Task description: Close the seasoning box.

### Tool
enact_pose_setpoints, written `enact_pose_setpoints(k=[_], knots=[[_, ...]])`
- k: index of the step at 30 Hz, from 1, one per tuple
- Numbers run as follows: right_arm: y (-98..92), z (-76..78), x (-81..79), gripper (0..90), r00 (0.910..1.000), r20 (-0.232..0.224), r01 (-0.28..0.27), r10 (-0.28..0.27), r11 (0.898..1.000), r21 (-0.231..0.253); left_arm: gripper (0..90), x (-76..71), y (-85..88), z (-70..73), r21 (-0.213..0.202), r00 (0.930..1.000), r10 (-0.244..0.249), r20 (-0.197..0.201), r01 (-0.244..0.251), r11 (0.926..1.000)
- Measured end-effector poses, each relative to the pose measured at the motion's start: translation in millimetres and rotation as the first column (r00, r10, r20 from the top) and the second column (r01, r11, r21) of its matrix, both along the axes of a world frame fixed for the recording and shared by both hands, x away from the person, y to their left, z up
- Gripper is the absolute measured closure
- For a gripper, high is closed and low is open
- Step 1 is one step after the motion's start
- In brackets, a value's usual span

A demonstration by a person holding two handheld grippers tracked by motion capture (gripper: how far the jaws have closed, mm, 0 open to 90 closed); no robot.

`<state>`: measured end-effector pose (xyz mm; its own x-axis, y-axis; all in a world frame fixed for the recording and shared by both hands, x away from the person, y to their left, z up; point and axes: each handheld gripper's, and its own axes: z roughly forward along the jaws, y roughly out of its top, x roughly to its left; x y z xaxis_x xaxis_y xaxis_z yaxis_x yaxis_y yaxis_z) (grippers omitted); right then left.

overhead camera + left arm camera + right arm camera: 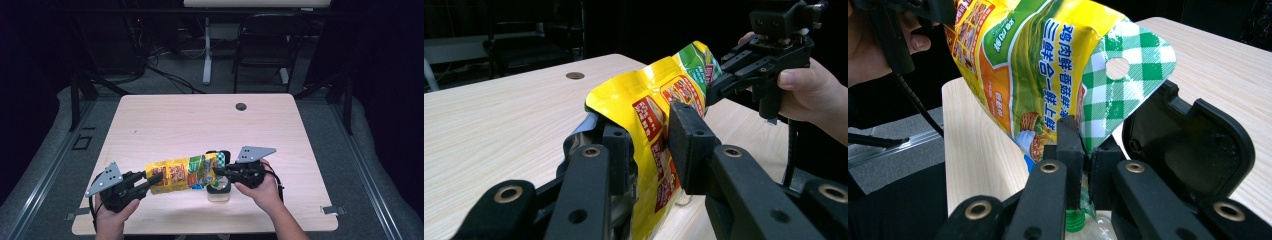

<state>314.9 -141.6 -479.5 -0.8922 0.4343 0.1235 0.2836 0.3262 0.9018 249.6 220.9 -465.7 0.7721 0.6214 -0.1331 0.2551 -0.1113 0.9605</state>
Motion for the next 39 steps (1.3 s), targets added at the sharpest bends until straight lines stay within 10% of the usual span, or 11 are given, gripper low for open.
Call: enact_pose_setpoints(k=[39], knots=[[-8.8, -6.1, 3.2, 85.9, 0.9997, -0.007, 0.025, -0.025, 1.0, -0.008, 80.8, 1.1, -13.5, 14.0, 0.006, 0.9983, -0.017, 0.056, 0.016, 0.9998]])
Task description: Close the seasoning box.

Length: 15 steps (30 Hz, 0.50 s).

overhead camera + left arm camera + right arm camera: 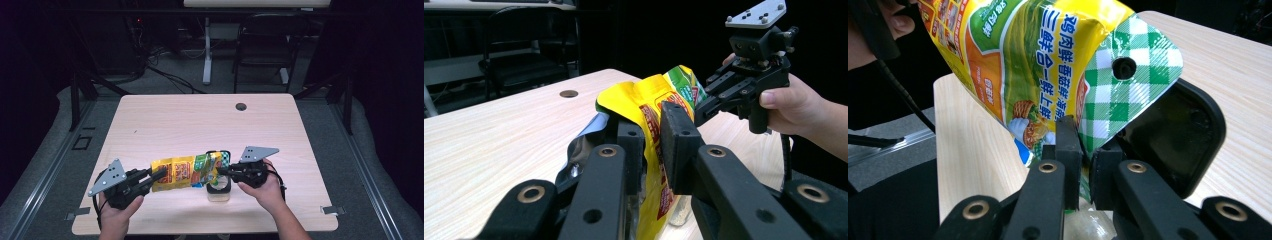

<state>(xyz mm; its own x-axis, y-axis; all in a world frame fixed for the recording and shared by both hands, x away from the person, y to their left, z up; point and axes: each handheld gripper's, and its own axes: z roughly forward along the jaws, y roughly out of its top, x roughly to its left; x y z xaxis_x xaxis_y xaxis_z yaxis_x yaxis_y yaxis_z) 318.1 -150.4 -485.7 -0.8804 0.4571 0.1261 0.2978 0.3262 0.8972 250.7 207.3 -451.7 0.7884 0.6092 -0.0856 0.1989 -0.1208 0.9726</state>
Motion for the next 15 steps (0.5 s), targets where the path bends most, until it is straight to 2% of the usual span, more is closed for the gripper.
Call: enact_pose_setpoints(k=[11, 14, 15], knots=[[-1.3, -2.3, 0.8, 85.9, 0.9999, 0.002, 0.014, -0.014, 1.0, -0.015, 82.3, 2.9, -5.9, 9.1, 0.023, 0.9996, -0.013, 0.025, 0.013, 0.9996], [-1.4, -2.9, 1.0, 85.9, 0.9999, 0.003, 0.015, -0.015, 0.999, -0.028, 82.5, 2.5, -7.8, 10.4, 0.028, 0.9995, 0.002, 0.031, -0.003, 0.9996], [-1.7, -3.1, 1.2, 85.8, 0.9999, 0.0, 0.013, -0.013, 1.0, -0.026, 82.5, 3.1, -7.6, 10.9, 0.028, 0.9995, -0.014, 0.028, 0.013, 0.9995]])
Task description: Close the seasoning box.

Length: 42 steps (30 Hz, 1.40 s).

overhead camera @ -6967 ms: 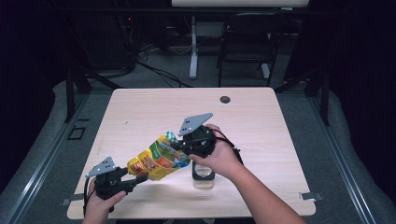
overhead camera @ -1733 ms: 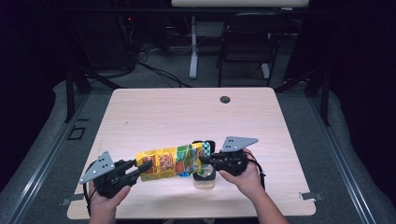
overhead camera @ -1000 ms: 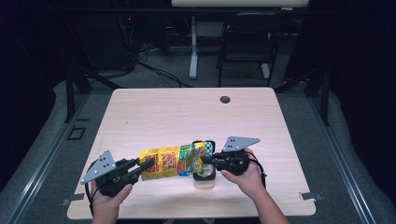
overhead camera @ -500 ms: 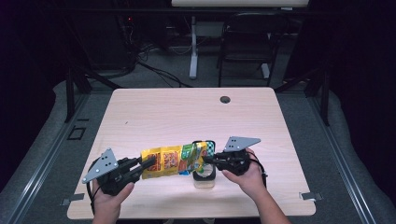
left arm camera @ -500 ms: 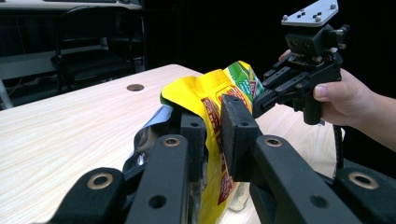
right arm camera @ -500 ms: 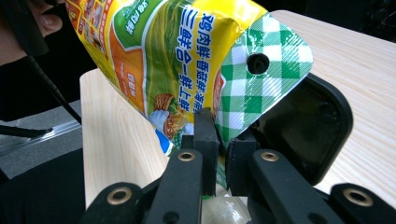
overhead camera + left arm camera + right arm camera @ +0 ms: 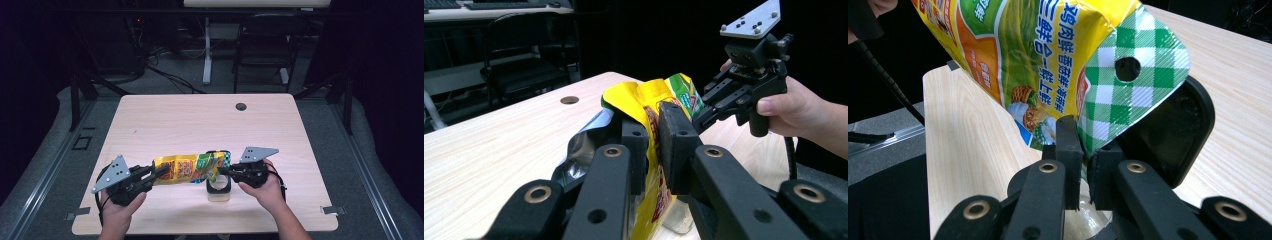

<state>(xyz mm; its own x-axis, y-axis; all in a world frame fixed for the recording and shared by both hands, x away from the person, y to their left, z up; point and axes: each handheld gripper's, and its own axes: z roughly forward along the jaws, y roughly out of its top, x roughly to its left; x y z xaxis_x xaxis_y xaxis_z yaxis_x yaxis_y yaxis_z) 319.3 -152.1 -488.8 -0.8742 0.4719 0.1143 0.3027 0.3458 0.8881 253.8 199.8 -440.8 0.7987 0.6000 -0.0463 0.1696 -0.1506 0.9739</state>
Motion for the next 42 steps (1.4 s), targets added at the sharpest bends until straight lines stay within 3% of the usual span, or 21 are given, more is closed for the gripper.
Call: enact_pose_setpoints(k=[19, 42], knots=[[-4.0, -2.7, 1.6, 85.8, 0.9998, -0.013, -0.016, 0.016, 1.0, 0.014, 82.1, 2.4, -0.6, 0.0, -0.02, 0.9999, -0.002, -0.013, 0.001, 0.9998], [-7.0, -5.9, 3.1, 85.4, 0.9993, -0.026, -0.024, 0.025, 0.999, 0.034, 81.9, 4.1, -4.3, 3.7, -0.014, 0.9999, -0.011, -0.011, 0.011, 0.9999]])
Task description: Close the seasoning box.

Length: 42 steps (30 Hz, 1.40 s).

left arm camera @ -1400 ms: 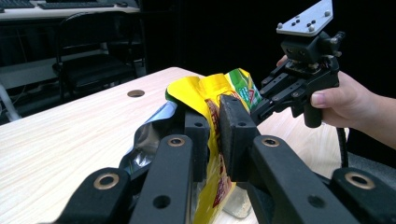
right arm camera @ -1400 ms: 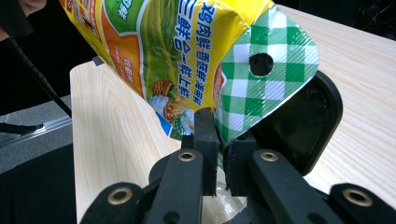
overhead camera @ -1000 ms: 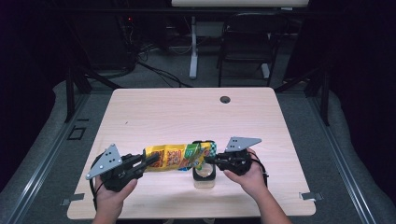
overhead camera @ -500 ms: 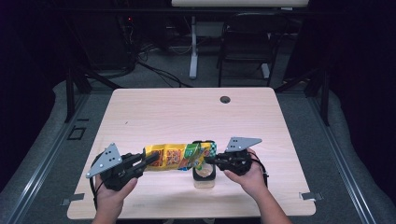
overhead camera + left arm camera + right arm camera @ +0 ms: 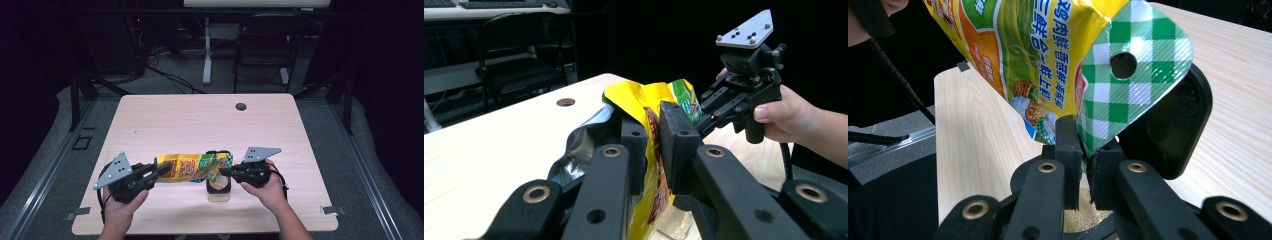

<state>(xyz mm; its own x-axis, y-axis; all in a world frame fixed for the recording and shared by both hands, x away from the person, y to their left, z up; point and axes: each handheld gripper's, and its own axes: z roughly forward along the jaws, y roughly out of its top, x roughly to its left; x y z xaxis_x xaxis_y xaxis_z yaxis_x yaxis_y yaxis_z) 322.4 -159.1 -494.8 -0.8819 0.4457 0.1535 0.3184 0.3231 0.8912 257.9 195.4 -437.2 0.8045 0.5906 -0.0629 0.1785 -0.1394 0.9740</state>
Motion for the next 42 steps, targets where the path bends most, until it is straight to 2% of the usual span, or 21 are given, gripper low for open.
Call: enact_pose_setpoints(k=[8, 9, 14, 22, 42], knots=[[-0.5, -0.9, 0.5, 85.6, 1.0, -0.003, -0.003, 0.003, 1.0, -0.003, 81.4, 1.5, -0.5, 1.6, 0.008, 1.0, 0.001, -0.004, -0.001, 1.0], [-0.5, -1.1, 0.6, 85.6, 1.0, -0.004, -0.003, 0.003, 1.0, -0.002, 81.3, 1.2, -1.4, 1.9, 0.01, 0.9999, 0.015, -0.001, -0.015, 0.9998], [-1.6, -2.1, 1.4, 85.8, 0.9999, -0.009, -0.006, 0.006, 1.0, -0.003, 81.3, 2.6, -3.1, 3.9, 0.012, 1.0, -0.003, -0.003, 0.003, 0.9999], [-2.6, -3.1, 1.9, 85.6, 0.9999, -0.013, -0.007, 0.007, 1.0, 0.007, 81.4, 3.9, -4.0, 5.1, 0.02, 1.0, 0.001, -0.003, -0.001, 0.9998], [-4.8, -3.7, 2.9, 88.7, 0.9996, -0.021, -0.018, 0.018, 1.0, -0.003, 81.4, 4.9, -8.8, 8.3, 0.023, 1.0, -0.005, 0.004, 0.005, 0.9997]])
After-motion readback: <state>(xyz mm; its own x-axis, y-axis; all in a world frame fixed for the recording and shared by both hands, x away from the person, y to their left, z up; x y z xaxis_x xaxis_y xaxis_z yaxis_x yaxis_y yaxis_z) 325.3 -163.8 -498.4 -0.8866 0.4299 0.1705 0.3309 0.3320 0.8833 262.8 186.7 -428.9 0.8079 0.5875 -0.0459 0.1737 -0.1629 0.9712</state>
